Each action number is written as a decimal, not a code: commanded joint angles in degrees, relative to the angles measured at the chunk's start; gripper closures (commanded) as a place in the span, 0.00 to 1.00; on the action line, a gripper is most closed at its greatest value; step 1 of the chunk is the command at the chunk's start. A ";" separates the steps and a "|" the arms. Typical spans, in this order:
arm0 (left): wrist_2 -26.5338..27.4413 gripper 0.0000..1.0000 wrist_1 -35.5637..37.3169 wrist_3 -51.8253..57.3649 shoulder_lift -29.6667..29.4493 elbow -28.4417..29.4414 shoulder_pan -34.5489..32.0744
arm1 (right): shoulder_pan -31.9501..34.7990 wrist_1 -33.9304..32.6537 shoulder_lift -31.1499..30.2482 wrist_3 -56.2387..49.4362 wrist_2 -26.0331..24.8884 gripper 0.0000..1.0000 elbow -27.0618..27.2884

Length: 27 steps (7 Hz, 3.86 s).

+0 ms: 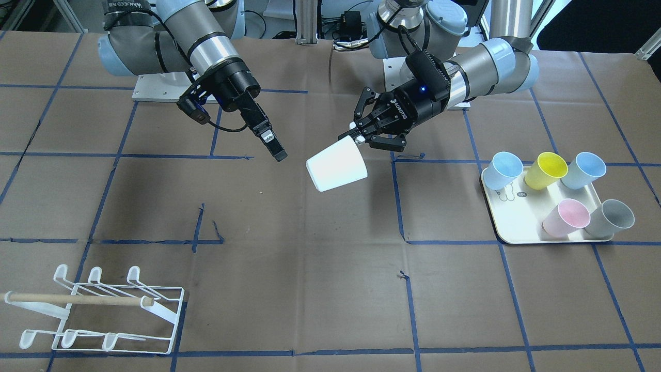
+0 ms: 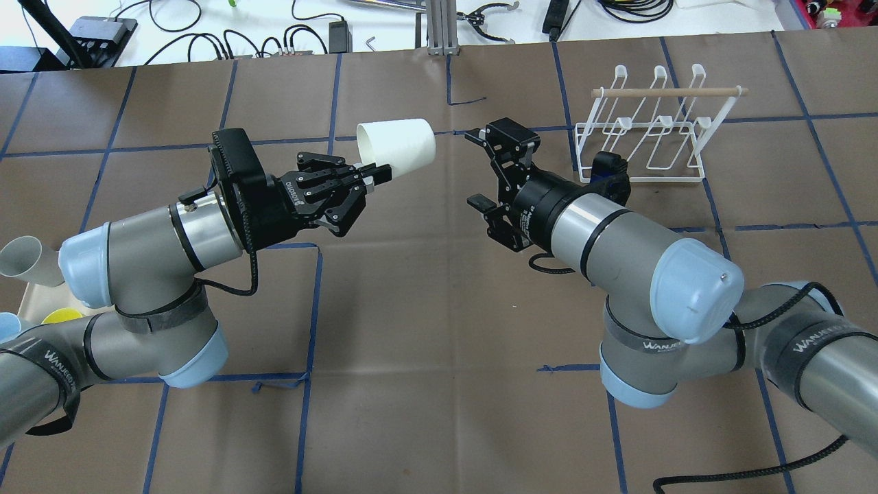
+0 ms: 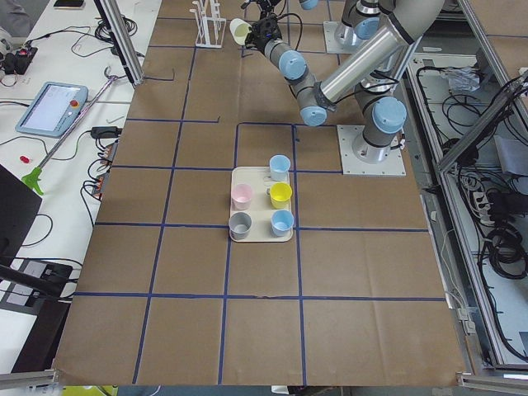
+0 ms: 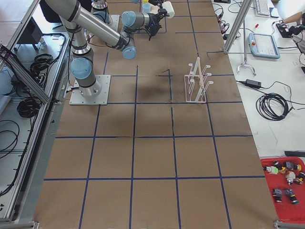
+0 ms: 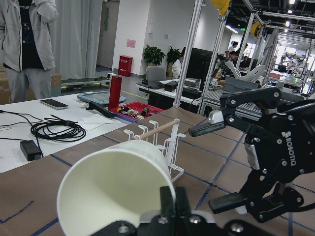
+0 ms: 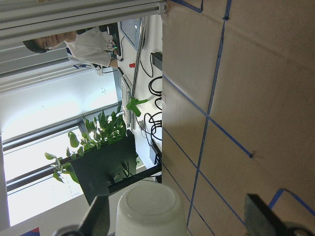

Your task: Transfer IKEA cup to right arm and place on rack

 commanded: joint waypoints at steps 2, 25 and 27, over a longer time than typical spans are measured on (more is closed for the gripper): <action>-0.09 0.94 0.03 -0.07 0.00 -0.03 -0.78 | 5.60 0.30 3.81 3.18 -6.40 0.04 -4.50; 21.00 0.00 -5.29 -14.55 0.88 8.20 11.08 | -1.30 -0.06 11.13 -16.40 -8.70 0.78 -15.32; 39.80 0.00 -23.69 -15.01 1.23 16.70 5.32 | -6.22 -0.14 13.83 -36.28 -16.30 0.85 -18.91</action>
